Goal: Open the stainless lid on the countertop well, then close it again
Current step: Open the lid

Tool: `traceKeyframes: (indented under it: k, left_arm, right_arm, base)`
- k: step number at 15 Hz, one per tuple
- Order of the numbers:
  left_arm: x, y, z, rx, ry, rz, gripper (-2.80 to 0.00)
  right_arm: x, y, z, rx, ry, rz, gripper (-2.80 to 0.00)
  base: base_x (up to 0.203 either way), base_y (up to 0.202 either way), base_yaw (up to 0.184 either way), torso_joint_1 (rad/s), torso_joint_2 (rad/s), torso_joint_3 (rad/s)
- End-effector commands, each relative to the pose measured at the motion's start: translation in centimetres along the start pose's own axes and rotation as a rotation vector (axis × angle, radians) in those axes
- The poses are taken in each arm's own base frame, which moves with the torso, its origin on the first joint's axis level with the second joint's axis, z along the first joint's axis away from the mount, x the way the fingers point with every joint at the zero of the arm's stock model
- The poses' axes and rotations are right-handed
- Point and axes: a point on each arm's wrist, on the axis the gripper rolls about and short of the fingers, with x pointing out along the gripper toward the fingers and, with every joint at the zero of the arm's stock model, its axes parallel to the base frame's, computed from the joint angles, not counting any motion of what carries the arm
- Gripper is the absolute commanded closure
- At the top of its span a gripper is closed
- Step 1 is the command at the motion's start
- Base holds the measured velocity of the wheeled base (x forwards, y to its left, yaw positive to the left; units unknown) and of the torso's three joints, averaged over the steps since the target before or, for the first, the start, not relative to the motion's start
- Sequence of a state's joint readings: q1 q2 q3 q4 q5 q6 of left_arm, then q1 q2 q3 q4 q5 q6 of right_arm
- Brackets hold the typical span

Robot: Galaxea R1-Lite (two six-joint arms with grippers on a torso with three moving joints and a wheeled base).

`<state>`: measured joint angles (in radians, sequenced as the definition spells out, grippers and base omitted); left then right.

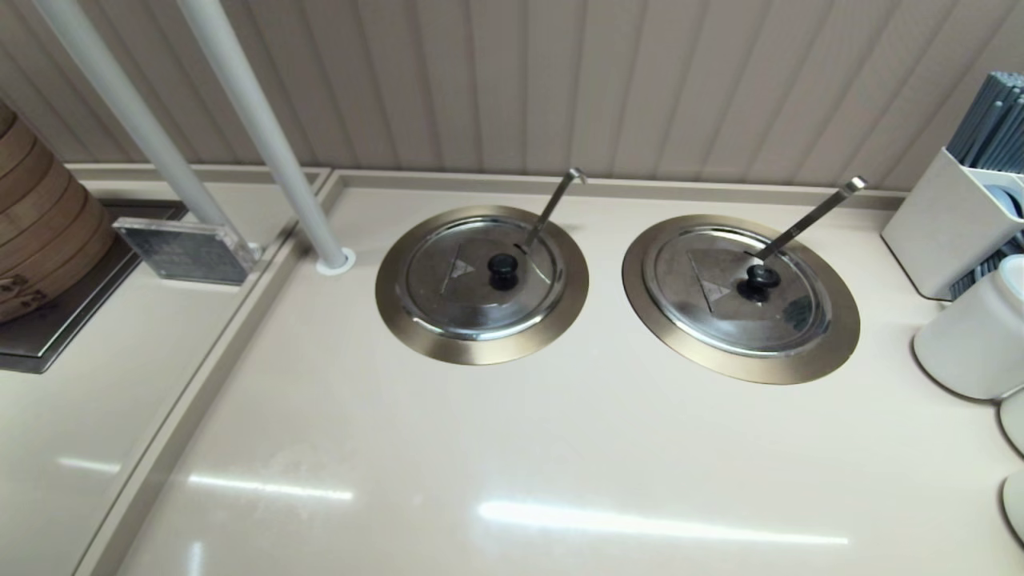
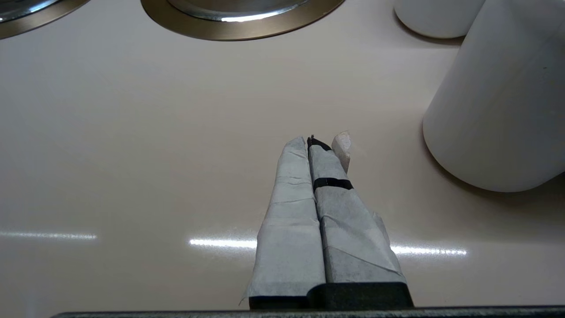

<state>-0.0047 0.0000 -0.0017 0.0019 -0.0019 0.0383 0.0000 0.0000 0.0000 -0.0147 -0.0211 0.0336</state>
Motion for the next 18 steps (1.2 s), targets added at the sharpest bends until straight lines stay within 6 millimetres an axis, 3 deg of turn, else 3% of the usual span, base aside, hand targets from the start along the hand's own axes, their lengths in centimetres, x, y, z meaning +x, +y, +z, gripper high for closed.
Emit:
traceKeyframes:
  k: [1, 14, 18]
  left_arm:
    - [0.01, 0.0, 0.0, 0.0, 0.001, 0.0, 0.0]
    - [0.01, -0.01, -0.03, 0.031, 0.004, -0.006, 0.0]
    - [0.01, 0.0, 0.0, -0.035, 0.001, -0.001, 0.0]
  right_arm:
    - [0.03, 0.0, -0.12, 0.0, 0.004, 0.001, 0.0]
    - [0.04, 0.0, -0.12, 0.0, 0.005, -0.001, 0.0]
    - [0.03, 0.0, -0.12, 0.0, 0.004, 0.0, 0.0]
  base:
    - [0.0, 0.0, 0.0, 0.0, 0.0, 0.0]
    - [0.0, 0.0, 0.0, 0.0, 0.0, 0.0]
    - [0.0, 0.0, 0.0, 0.0, 0.0, 0.0]
